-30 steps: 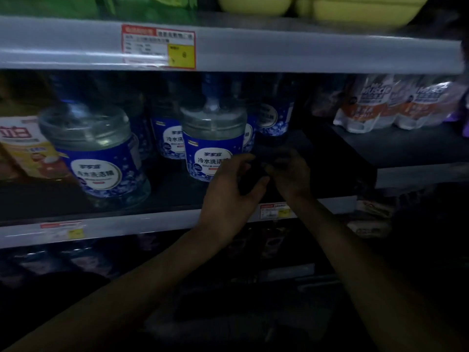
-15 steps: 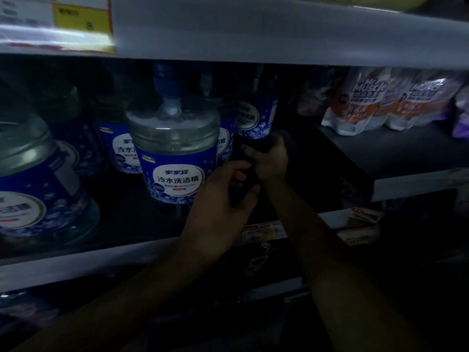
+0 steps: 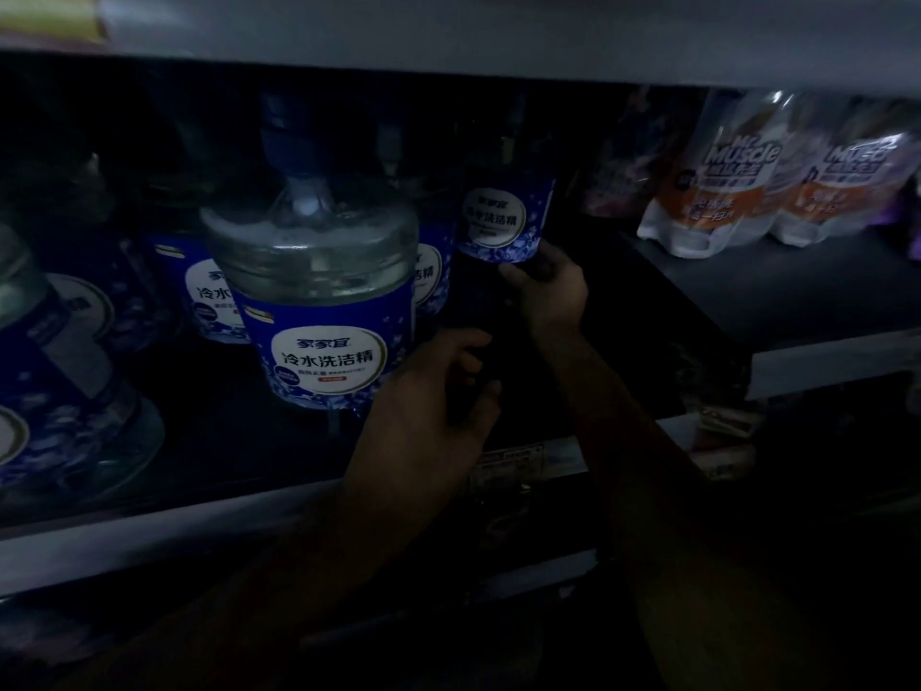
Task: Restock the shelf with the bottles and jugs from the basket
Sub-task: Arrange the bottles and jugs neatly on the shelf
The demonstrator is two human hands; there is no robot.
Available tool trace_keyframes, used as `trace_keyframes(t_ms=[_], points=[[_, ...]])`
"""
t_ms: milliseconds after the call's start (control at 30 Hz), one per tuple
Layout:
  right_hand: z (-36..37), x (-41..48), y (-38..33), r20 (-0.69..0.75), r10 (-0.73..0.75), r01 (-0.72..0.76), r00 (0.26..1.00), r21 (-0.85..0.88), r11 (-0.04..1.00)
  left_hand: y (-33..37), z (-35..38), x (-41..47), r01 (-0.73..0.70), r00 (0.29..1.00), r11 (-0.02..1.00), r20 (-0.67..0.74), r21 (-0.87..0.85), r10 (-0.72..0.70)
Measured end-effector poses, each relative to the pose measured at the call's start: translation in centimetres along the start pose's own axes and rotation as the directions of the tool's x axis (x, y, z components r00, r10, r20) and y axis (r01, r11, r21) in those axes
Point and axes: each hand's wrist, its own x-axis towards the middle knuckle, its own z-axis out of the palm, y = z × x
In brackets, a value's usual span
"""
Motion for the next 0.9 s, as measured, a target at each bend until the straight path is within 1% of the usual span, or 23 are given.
trace_keyframes(t_ms=[100, 167, 267, 333, 433, 533, 600, 733, 900], points=[[-0.5, 0.1, 0.3, -0.026, 0.003, -0.004, 1.0, -0.03, 1.0, -0.5, 0.7, 0.3, -0.008, 1.0, 0.997, 0.008, 0.077, 0.007], [-0.8, 0.2, 0.7, -0.011, 0.017, -0.017, 1.0, -0.052, 0.999, -0.6, 1.4, 0.7, -0.005, 0.999, 0.994, 0.032, 0.113, 0.001], [-0.9, 1.3, 2.9, 0.025, -0.064, 0.067, 0.998, -0.158, 0.985, -0.6, 2.1, 1.5, -0.031, 0.996, 0.974, 0.093, 0.224, 0.011], [-0.7, 2.1, 4.7, 0.065, -0.129, 0.139, 0.99, -0.196, 0.971, -0.5, 2.5, 2.0, -0.064, 0.991, 0.936, 0.134, 0.345, 0.019], [-1.6, -0.3, 2.4, 0.125, -0.178, 0.204, 0.976, -0.237, 0.95, -0.3, 3.4, 3.0, -0.079, 0.989, 0.858, 0.15, 0.507, 0.002], [-2.1, -0.1, 2.4, 0.155, -0.208, 0.245, 0.966, -0.283, 0.927, -0.4, 4.4, 3.7, -0.068, 0.989, 0.797, 0.144, 0.6, -0.024], [-2.3, 0.3, 2.6, 0.171, -0.219, 0.263, 0.96, -0.295, 0.919, -0.5, 4.8, 3.9, -0.049, 0.989, 0.774, 0.136, 0.631, -0.048], [-2.2, 0.7, 3.0, 0.187, -0.253, 0.3, 0.949, -0.295, 0.907, -0.8, 5.1, 3.7, -0.045, 0.994, 0.752, 0.106, 0.658, -0.033], [-1.3, 1.0, 3.1, 0.247, -0.228, 0.305, 0.942, -0.346, 0.887, -0.9, 5.2, 3.9, -0.047, 0.992, 0.728, 0.119, 0.684, -0.048]])
